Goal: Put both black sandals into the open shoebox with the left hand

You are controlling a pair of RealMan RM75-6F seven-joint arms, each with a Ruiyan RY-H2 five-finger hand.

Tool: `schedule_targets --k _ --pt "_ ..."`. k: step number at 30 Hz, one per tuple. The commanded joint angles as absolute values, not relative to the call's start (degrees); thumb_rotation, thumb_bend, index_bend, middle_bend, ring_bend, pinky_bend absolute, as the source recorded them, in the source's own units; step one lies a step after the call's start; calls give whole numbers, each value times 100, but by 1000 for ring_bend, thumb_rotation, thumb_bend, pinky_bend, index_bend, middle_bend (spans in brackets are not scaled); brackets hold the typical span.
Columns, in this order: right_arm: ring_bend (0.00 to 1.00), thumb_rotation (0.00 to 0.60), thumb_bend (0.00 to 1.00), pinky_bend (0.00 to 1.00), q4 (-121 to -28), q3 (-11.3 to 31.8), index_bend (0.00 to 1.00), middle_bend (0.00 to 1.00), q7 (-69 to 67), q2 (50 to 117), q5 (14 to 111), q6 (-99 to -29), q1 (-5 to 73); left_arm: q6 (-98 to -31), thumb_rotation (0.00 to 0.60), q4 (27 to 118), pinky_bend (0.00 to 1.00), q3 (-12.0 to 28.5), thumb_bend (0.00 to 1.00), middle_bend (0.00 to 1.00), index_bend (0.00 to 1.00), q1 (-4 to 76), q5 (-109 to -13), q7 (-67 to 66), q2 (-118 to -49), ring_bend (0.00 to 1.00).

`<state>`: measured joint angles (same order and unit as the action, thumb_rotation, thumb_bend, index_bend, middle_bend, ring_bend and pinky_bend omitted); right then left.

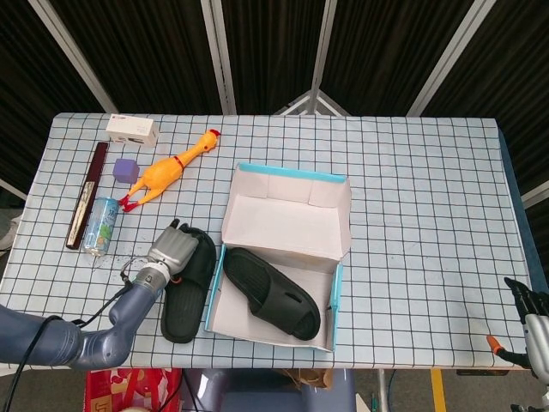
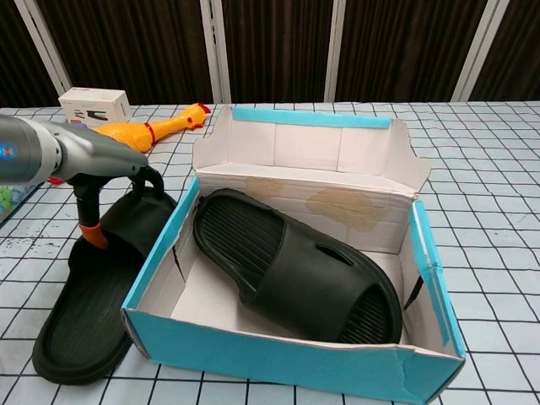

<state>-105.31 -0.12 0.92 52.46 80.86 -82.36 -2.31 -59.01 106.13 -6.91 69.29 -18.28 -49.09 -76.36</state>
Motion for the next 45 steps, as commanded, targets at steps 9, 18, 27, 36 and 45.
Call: schedule_targets --k 9,18,27,36,45 --pt "144 600 254 87 -10547 -4 86 118 113 5242 8031 -8214 -228 -6663 600 11519 75 -962 545 651 226 6897 -1901 -5467 -6804 142" --pt "144 600 254 87 -10599 -22 87 118 170 5243 8037 -8200 -228 -8783 600 13112 75 -971 542 644 295 6731 -3686 -6180 -5679 155" --pt "144 600 254 87 -10632 -41 87 118 228 5246 8051 -8178 -219 -9104 600 12727 123 -1071 539 691 413 6508 -6993 -6691 -5776 219" --pt "144 600 254 87 -10618 -36 86 118 168 5226 8038 -8183 -226 -8226 600 11737 135 -726 529 687 427 6610 -8888 -6633 -6403 219" --pt "144 600 254 87 -10611 -43 86 118 127 5211 8052 -8185 -231 -7030 600 11466 150 -467 528 691 434 6804 -9454 -7173 -6780 219"
